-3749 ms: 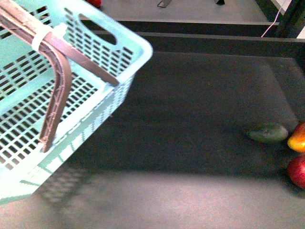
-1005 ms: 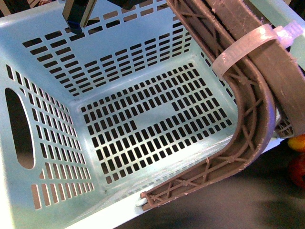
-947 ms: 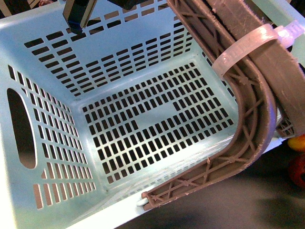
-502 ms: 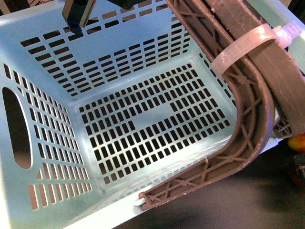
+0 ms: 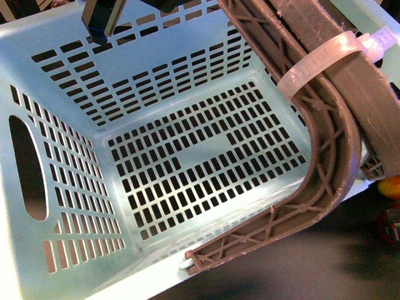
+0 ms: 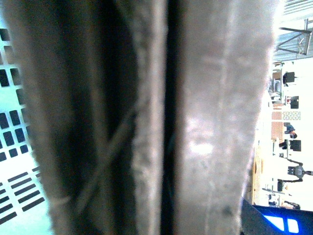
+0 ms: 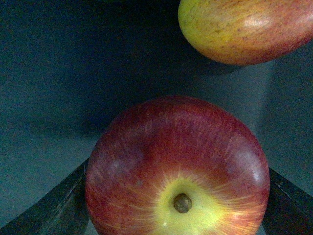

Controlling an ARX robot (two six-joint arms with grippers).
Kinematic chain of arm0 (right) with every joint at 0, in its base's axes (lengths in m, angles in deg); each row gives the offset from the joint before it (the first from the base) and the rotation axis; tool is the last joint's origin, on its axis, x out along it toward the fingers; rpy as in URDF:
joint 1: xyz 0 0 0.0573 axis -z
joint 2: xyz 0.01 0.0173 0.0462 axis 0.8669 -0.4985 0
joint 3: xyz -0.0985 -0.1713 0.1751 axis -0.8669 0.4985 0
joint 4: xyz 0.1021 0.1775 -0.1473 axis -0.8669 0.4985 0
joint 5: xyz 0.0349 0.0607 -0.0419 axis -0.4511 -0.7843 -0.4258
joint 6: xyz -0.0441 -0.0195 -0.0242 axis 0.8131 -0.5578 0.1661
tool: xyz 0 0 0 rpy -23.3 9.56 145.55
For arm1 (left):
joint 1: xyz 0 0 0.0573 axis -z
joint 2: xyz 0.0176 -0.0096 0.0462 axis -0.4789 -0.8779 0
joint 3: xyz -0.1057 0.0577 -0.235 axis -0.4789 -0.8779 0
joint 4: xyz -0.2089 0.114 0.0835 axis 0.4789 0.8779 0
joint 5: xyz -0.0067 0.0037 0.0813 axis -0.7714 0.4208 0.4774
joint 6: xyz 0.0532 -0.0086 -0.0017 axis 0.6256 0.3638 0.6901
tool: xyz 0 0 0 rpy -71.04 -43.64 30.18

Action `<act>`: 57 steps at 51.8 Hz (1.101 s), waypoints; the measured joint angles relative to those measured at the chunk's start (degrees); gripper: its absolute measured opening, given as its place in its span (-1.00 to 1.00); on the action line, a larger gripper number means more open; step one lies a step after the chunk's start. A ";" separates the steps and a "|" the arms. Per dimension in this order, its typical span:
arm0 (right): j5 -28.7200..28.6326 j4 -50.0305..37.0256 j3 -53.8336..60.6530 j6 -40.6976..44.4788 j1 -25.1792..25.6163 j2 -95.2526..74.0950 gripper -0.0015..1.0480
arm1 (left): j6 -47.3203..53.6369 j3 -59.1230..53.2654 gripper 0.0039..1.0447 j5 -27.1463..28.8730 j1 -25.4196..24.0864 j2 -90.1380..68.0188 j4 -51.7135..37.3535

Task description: Pick apple with right arm and hold basket with left

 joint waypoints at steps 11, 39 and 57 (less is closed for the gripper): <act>-2.08 -0.37 3.54 0.57 1.05 3.72 0.53 | 0.04 0.00 -0.48 0.11 0.00 0.00 0.00; -15.93 22.56 10.36 -3.04 -2.56 62.01 0.53 | 0.04 0.00 -0.48 0.00 0.02 0.00 0.00; -9.84 25.77 7.93 -10.80 -23.61 77.09 0.53 | 0.07 0.00 -0.48 0.07 0.00 0.00 0.00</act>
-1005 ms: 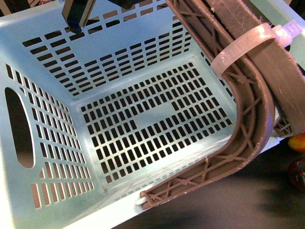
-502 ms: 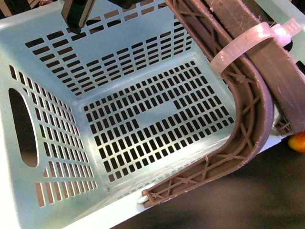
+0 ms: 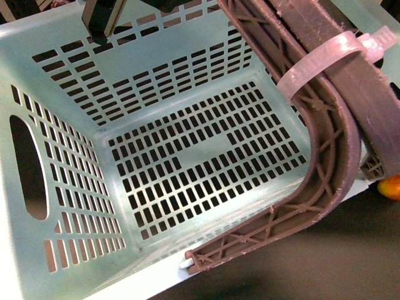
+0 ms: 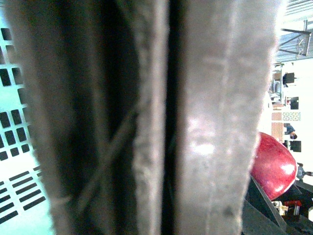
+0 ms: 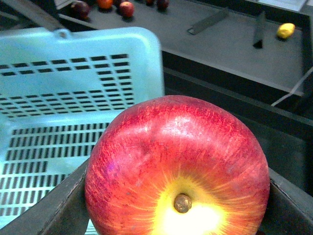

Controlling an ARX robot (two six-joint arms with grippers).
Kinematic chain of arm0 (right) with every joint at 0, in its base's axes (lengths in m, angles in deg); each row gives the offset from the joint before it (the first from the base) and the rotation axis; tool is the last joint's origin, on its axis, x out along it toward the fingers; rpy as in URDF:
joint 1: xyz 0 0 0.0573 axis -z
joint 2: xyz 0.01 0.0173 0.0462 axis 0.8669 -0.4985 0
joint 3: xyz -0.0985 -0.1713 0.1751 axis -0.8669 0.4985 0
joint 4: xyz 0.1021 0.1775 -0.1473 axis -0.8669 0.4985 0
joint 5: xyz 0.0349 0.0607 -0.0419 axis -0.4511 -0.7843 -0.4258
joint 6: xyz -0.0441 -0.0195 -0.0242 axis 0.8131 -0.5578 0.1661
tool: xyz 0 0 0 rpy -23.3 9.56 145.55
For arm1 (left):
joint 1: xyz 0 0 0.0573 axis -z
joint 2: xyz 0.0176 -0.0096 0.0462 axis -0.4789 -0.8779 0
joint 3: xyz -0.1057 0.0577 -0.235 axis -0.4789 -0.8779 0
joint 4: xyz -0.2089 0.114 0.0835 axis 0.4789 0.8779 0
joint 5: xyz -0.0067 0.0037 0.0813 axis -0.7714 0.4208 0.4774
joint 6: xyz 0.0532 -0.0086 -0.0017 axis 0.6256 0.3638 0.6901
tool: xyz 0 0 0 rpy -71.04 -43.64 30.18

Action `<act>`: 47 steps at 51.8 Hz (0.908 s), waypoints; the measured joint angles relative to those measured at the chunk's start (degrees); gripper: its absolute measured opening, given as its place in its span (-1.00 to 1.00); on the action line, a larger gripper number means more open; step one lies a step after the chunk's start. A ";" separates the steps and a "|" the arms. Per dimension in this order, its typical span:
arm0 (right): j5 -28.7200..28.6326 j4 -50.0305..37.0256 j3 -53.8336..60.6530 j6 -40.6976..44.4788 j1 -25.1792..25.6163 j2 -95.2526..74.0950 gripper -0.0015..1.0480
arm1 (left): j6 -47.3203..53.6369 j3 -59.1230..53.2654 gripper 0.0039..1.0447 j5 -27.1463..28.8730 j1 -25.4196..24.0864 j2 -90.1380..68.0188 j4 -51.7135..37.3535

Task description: Pick apple with right arm and hold basket with left

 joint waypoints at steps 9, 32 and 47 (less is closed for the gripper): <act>6.36 -4.79 2.45 -1.95 -11.67 -4.59 0.53 | 0.02 0.00 -0.48 -0.11 0.02 0.00 0.00; 15.69 -6.75 3.85 -2.43 -14.80 -5.01 0.83 | 0.09 0.00 -0.48 -0.39 0.02 0.00 0.00; 26.18 -4.22 7.41 -7.85 -8.57 9.42 0.71 | 0.09 -0.04 -0.48 0.55 -0.07 -0.13 0.02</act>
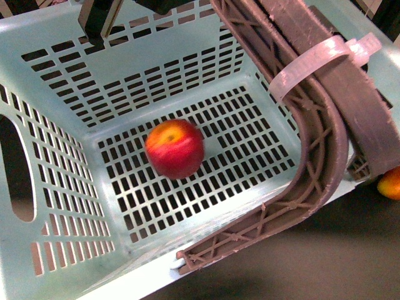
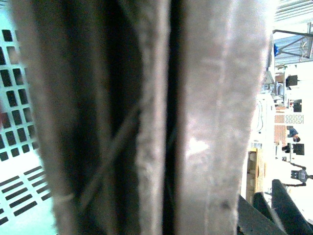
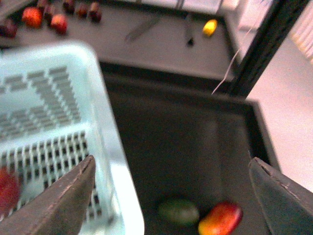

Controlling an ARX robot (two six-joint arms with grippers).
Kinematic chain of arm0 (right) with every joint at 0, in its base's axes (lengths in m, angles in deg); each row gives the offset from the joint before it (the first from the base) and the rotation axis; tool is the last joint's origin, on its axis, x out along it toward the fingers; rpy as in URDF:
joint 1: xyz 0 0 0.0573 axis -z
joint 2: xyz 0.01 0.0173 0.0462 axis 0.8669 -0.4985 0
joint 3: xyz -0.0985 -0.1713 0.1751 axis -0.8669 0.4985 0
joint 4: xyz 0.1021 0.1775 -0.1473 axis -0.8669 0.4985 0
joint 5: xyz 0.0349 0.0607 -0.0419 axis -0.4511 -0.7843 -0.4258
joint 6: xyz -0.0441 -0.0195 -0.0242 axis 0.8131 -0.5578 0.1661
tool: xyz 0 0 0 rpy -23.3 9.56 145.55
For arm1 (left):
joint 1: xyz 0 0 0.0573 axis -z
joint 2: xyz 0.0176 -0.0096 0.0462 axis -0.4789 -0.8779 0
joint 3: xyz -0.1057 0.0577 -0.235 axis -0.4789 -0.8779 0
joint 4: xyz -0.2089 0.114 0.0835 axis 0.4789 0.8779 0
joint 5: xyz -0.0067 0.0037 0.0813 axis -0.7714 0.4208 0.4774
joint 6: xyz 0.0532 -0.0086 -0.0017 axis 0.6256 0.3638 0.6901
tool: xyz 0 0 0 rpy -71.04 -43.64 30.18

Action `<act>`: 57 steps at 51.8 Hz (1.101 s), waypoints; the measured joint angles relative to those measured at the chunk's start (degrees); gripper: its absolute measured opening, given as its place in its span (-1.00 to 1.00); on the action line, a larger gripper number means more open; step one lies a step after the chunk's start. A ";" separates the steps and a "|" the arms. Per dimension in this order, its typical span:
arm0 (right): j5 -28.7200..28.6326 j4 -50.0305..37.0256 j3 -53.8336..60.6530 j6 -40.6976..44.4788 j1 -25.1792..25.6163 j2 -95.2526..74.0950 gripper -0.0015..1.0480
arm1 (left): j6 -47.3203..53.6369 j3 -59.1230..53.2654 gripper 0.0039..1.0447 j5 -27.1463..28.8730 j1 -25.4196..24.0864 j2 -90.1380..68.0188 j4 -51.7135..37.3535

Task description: Pick apple with right arm and hold basket with left

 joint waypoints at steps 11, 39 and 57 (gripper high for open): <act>-2.62 -17.81 11.54 -3.50 3.54 5.27 0.08 | -0.09 0.00 -0.48 -0.70 0.02 0.00 -0.02; -12.59 -14.84 22.03 -4.07 14.12 18.69 -0.96 | -0.04 0.00 -0.48 -0.68 0.02 0.00 0.00; -13.05 -10.08 24.79 -4.07 14.36 26.40 -0.96 | 0.00 0.00 -0.49 -0.48 0.02 0.00 0.00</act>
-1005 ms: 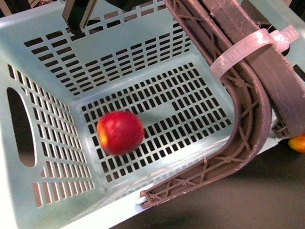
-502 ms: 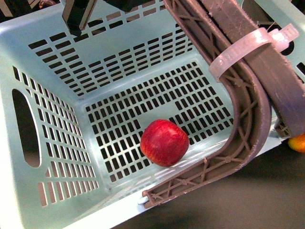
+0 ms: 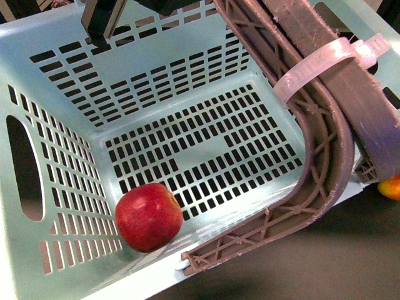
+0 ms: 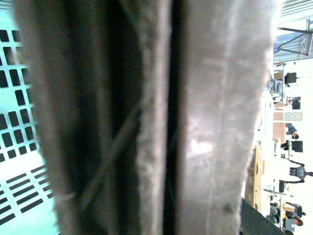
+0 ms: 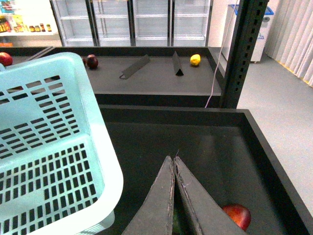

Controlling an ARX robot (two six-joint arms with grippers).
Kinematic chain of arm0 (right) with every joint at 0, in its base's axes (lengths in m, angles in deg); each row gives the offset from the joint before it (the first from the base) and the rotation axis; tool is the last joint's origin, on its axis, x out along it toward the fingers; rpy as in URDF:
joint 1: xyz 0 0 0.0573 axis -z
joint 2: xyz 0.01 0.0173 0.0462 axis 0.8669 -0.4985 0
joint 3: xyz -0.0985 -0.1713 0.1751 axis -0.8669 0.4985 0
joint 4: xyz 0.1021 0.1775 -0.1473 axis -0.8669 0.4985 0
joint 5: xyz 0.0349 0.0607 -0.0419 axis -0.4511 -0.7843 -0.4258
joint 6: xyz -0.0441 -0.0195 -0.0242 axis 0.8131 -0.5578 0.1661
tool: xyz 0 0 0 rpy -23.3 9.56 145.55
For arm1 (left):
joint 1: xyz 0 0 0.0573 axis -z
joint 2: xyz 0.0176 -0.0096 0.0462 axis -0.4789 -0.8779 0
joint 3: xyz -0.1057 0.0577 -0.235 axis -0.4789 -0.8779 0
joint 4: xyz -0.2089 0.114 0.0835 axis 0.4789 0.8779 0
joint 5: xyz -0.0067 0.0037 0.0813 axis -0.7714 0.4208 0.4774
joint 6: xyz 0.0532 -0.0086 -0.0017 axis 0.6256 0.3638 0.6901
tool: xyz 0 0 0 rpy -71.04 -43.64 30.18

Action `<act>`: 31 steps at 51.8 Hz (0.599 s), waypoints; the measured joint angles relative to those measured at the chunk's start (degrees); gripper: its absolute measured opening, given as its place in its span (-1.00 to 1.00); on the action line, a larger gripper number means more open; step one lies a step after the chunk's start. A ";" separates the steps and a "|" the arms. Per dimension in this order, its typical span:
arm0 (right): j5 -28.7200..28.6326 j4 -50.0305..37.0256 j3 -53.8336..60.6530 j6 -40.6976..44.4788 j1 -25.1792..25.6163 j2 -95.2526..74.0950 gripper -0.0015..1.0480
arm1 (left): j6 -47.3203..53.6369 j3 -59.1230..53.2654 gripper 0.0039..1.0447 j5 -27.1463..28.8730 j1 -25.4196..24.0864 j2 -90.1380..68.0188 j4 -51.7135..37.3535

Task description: Pick apple with right arm and hold basket with left

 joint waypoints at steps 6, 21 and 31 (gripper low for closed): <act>0.00 1.62 0.57 0.00 0.00 2.12 -0.96 | 0.00 0.00 -0.49 -0.02 0.00 0.00 0.00; -0.02 4.57 1.53 0.00 0.00 7.58 -0.96 | 0.00 0.00 -0.49 -0.11 0.02 0.00 -0.02; -0.02 7.52 1.55 0.00 0.00 10.56 -0.96 | 0.02 0.00 -0.49 0.00 0.00 0.00 -0.02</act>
